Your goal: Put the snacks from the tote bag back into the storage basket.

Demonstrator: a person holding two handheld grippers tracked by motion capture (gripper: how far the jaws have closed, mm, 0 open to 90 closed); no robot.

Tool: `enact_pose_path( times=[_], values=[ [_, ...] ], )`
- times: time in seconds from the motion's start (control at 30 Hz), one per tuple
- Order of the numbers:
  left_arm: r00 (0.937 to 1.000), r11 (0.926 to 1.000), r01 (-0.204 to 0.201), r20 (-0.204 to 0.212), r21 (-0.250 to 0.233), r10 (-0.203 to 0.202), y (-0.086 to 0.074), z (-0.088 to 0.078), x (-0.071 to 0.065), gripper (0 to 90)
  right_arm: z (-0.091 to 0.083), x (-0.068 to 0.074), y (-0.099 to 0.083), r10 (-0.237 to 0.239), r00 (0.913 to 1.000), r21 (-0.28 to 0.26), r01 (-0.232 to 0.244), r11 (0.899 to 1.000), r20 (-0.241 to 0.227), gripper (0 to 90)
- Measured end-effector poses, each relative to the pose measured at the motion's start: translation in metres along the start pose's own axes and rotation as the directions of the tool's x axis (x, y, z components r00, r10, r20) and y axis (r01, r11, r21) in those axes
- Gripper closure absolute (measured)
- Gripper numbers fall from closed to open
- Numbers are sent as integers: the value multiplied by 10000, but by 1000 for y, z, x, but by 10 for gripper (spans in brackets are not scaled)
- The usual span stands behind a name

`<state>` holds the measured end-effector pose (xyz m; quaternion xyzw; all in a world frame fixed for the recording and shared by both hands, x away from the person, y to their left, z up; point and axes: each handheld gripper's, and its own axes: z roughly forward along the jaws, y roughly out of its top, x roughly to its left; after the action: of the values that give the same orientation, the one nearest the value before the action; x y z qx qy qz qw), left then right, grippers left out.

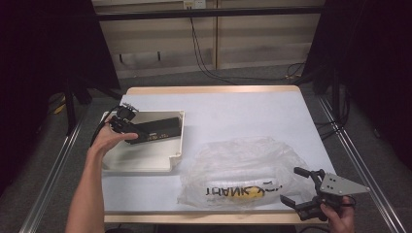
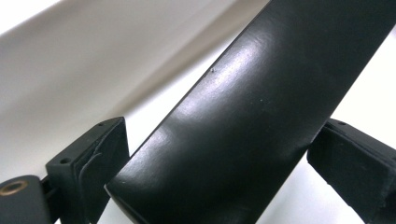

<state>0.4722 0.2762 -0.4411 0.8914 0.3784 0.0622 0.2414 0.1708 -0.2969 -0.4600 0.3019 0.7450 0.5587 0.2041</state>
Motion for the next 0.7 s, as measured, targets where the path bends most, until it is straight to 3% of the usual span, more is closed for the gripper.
enact_pose_path(
  times=[0.27,0.37,0.47,0.5,0.53,0.6,0.63,0.7],
  values=[
    [9991,9960,302,-283,-847,-327,-13,-13,2,50,0,0,0,16,10000,-10,-16,10000,22,0],
    [9966,9892,539,-549,-1365,-619,-20,-22,3,63,1,0,0,-1,10000,-30,1,10000,3,0],
    [9920,9749,934,-653,-2019,-1085,-28,-31,0,67,1,0,1,-4,10000,1,4,10000,31,0],
    [9931,9769,854,-625,-1959,-994,-30,-34,0,80,0,0,1,-10,10000,-15,10,10000,44,0],
    [9907,9716,902,-799,-2186,-1099,-33,-38,-2,127,0,-1,1,24,10000,-36,-23,10000,43,0],
    [9906,9681,841,-854,-2362,-1069,-38,-44,-5,194,-1,-1,1,54,9999,-50,-54,10000,92,0],
    [9888,9578,921,-888,-2725,-1203,-40,-46,-6,242,-1,-1,1,65,10000,-71,-65,10000,66,0],
    [9860,9513,850,-1124,-2962,-1231,-42,-53,-9,292,-1,-1,1,79,9999,-66,-79,9999,74,0]
  ],
)
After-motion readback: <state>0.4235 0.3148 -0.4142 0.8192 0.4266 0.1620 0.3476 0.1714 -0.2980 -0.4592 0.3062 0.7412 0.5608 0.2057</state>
